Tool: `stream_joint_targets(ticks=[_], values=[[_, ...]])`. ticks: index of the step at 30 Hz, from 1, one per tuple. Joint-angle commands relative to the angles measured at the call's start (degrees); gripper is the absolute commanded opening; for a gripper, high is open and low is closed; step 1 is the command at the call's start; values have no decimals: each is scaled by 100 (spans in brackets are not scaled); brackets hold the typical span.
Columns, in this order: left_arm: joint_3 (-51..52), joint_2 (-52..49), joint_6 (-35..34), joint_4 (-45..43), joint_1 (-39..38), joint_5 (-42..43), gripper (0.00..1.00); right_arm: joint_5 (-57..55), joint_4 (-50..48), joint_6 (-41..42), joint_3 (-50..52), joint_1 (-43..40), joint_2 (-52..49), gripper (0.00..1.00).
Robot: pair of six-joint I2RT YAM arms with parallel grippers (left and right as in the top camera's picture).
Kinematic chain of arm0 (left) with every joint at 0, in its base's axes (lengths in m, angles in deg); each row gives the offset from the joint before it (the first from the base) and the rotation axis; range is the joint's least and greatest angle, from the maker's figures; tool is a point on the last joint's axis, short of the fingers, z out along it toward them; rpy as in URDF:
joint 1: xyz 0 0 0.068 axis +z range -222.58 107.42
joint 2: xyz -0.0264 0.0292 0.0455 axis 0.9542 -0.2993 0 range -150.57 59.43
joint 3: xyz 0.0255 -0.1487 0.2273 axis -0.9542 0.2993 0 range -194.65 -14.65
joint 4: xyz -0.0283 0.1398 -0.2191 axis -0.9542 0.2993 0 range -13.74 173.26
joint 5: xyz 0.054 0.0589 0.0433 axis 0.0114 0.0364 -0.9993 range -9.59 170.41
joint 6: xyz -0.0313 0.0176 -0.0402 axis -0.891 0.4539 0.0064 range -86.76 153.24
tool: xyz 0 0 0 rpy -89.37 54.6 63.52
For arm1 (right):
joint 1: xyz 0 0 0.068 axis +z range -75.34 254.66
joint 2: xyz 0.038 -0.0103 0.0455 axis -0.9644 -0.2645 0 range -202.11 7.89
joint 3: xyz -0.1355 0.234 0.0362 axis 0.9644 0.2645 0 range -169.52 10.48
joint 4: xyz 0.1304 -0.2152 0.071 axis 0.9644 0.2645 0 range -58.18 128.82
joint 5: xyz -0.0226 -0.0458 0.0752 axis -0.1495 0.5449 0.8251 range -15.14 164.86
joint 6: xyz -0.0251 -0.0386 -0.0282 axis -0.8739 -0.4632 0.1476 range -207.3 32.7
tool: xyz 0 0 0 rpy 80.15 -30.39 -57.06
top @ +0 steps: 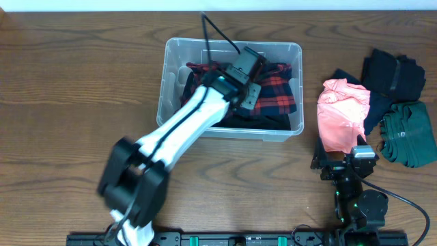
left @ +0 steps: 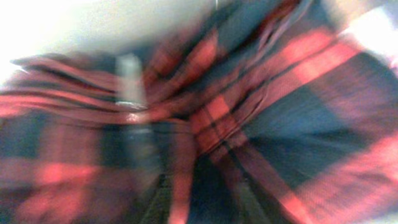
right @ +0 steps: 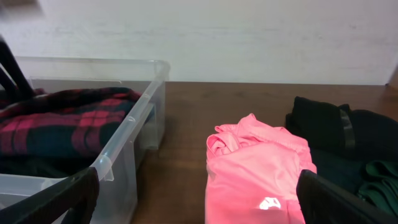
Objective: Pack container
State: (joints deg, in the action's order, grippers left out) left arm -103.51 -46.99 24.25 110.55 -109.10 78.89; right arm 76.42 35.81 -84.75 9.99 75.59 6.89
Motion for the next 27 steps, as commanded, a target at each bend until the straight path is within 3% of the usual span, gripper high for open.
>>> stream_joint_targets(ticks=[1,3,12,27], values=[[-26,927,-52,101,240,-116,79,-2,11,59,17,44,20,99],[-26,1263,-52,269,424,-114,98,-2,11,59,17,44,20,99],[-26,2094,-57,1316,1792,-807,98,0,11,59,17,44,20,99],[68,2057,-76,1360,4356,-577,98,-420,-4,-341,17,42,20,99]])
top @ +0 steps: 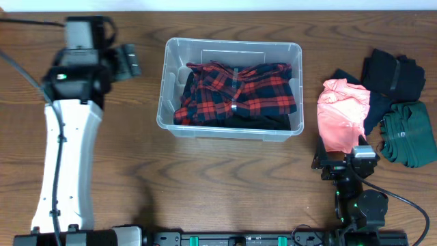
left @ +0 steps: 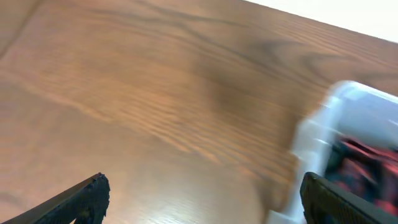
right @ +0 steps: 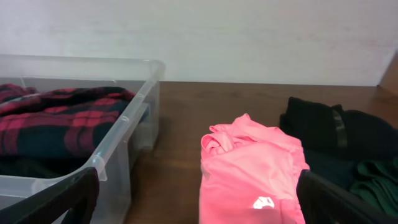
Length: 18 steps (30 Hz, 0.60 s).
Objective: Pack container
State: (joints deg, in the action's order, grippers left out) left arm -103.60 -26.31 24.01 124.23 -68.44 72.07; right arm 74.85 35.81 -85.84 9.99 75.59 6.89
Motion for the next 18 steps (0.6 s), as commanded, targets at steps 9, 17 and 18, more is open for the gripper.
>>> stream_joint_targets(ticks=[9,17,18], values=[[142,-420,-52,94,1027,1200,98,-590,-614,-492,-243,42,-2,99],[142,-673,-50,173,1032,1202,98,-468,74,-372,-2009,-22,-1276,99],[142,-673,-52,173,1032,1200,98,-409,175,-372,-2299,-59,-1545,99]])
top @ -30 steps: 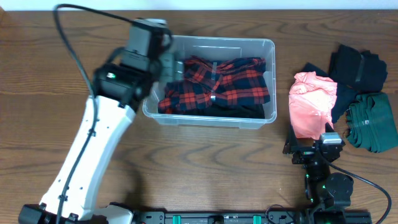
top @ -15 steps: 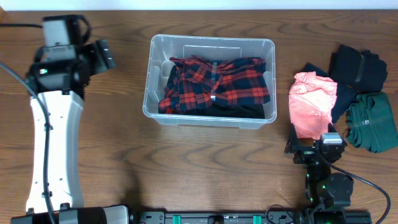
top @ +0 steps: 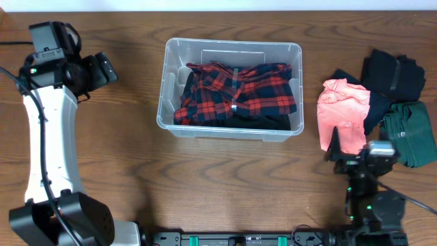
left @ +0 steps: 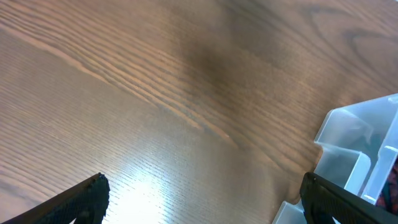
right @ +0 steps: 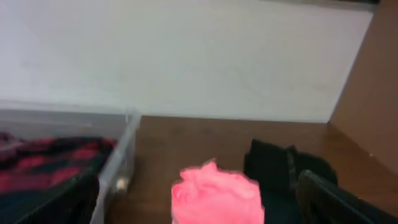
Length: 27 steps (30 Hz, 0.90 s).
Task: Pack container
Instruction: 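Reach the right gripper to the pink shirt and grasp it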
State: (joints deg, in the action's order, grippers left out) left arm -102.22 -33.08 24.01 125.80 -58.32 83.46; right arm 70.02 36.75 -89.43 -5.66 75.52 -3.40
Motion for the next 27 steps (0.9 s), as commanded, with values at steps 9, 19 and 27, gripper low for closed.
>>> stream_joint_targets(ticks=[9,19,27], values=[[4,4,-52,15,20,63,98,1355,2247,-9,-3998,-649,-3620,99],[4,2,-46,-199,31,-299,98,1375,3512,848,-4843,-872,-4988,99],[4,2,-50,-201,144,-977,98,1491,4400,1974,-4649,-2452,-5567,99]])
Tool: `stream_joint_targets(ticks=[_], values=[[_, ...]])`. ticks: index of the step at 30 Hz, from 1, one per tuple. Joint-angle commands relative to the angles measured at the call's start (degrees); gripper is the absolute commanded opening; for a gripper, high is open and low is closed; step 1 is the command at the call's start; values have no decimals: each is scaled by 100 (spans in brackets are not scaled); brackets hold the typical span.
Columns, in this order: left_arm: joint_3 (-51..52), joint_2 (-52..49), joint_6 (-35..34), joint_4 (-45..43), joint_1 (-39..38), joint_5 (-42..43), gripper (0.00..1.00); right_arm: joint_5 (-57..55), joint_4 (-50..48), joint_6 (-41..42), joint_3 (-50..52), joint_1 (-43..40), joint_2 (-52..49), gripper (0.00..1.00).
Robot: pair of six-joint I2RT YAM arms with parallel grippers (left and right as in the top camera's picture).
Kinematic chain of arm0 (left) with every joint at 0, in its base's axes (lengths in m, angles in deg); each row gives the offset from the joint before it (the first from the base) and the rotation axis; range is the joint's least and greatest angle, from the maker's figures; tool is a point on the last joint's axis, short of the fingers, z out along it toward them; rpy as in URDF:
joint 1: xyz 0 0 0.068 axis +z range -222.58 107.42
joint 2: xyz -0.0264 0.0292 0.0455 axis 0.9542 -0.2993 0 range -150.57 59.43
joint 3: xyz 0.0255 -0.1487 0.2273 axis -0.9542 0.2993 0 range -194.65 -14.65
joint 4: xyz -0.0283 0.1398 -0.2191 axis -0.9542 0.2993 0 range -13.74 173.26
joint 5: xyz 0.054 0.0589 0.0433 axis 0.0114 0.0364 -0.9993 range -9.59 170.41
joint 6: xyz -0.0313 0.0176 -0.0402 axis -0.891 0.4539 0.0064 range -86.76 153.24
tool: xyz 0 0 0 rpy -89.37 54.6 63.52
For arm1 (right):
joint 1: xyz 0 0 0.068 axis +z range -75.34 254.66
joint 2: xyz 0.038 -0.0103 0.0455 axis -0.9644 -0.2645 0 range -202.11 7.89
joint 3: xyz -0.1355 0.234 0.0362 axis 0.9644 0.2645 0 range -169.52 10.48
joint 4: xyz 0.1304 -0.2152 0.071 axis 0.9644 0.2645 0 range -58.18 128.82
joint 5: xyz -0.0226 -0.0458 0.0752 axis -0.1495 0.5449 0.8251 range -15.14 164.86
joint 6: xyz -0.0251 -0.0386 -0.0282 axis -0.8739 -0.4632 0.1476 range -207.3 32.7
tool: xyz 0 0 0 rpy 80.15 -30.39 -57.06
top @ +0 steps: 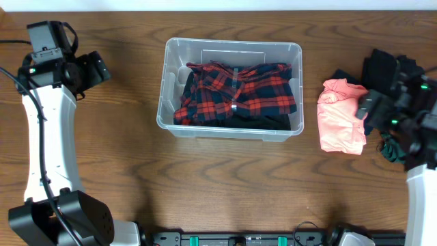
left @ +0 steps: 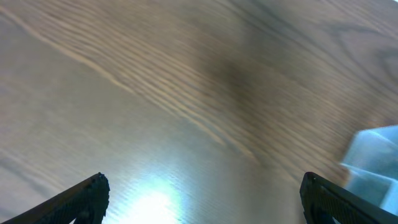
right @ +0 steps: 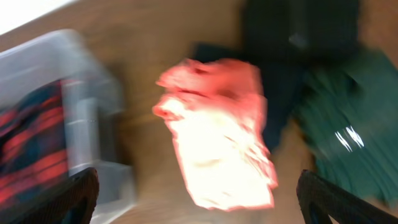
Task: Pack container
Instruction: 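Reach the right gripper to the pink shirt and grasp it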
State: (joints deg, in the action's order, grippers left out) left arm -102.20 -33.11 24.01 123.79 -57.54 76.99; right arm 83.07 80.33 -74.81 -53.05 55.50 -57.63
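Note:
A clear plastic container (top: 231, 44) stands at the table's middle with a red-and-black plaid shirt (top: 239, 92) lying in it. To its right a pink garment (top: 340, 119) lies on the wood, also in the right wrist view (right: 217, 137). My right gripper (top: 367, 106) hangs above the pink garment's right edge, open (right: 199, 199), with nothing between its fingers. My left gripper (top: 95, 68) is at the far left, open (left: 205, 202) over bare wood and away from the container.
A black garment (top: 386, 68) and a dark green garment (right: 348, 143) lie right of the pink one, partly under my right arm. A dark blue piece (top: 341, 75) peeks out behind the pink garment. The container's corner (left: 373, 155) shows blurred in the left wrist view.
My right arm has gone from low at the table's front edge to high over the pile at right, its camera now looking down on the pink garment. The left arm barely shifted.
My left gripper was down in the container against the plaid shirt. Then it was open at the table's far left, the shirt left in the container. The right gripper sat low facing the pink garment, then tilted up, and now hangs open above it.

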Motion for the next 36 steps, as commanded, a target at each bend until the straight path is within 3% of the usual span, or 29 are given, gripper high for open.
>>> stream_joint_targets(ticks=[1,13,18,29,34,35,36], values=[[2,4,-50,0,63,-330,98,306,33,409,131,-577,-216,99],[2,4,-50,0,63,-328,98,595,-155,50,588,-1088,-1904,99],[2,4,-50,2,63,-330,98,1379,-358,-649,588,-1078,-2597,95],[2,4,-50,0,63,-330,98,1475,-590,-1005,590,-1075,-3383,92],[2,4,-50,0,63,-328,98,1475,-721,-1088,590,-1019,-3635,79],[2,4,-50,2,63,-330,98,1475,-743,-1088,590,-984,-3681,73],[2,4,-50,0,63,-330,98,1475,-758,-1088,592,-957,-3709,59]])
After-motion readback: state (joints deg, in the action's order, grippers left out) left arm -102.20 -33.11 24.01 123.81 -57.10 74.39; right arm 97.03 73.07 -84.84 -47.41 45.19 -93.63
